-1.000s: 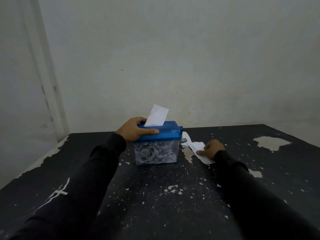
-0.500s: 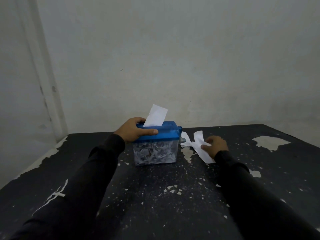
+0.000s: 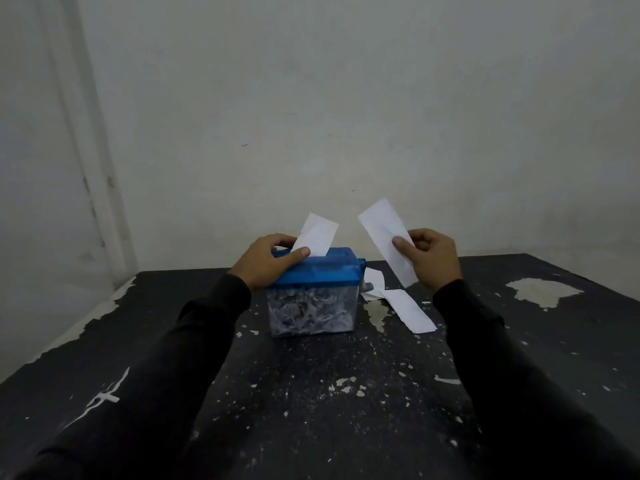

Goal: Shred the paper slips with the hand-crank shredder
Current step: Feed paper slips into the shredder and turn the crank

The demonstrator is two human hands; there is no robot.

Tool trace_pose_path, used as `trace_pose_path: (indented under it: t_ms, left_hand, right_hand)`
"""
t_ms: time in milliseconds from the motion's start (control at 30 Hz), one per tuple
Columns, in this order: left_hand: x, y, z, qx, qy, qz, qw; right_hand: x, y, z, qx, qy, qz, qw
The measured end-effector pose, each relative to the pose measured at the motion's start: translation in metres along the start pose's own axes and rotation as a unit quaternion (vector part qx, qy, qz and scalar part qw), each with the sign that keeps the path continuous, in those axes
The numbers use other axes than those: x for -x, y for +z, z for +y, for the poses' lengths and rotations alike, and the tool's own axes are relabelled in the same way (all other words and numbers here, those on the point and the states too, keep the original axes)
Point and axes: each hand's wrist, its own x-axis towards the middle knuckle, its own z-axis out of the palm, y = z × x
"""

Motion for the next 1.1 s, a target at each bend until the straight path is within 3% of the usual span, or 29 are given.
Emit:
trace_pose_path:
  t_ms: [433,733,900,1100]
  left_hand:
    - [0.002,0.007,-0.003,0.069,0.053,0.014,0.996]
    - [-0.001,0.007,-0.007,0.071,0.059,0.007,0.996]
    - [0.0,0.011,-0.009,0.081,0.044,0.041,0.995]
    - [-0.007,0.008,-0.003,0.041,0.007,0.036,0.998]
  right_hand:
    - [-0.042,0.081,-0.042,-0.174,0.063,-0.006,0.983]
    - [-0.036,0.102,-0.049,-0.195,0.105,-0.143,0.965]
    - [-0.033,0.08,-0.049,-0.222,0.023,-0.028,0.974]
    - [-0.023,0.073,-0.057,-0.263,-0.018,-0.074,0.962]
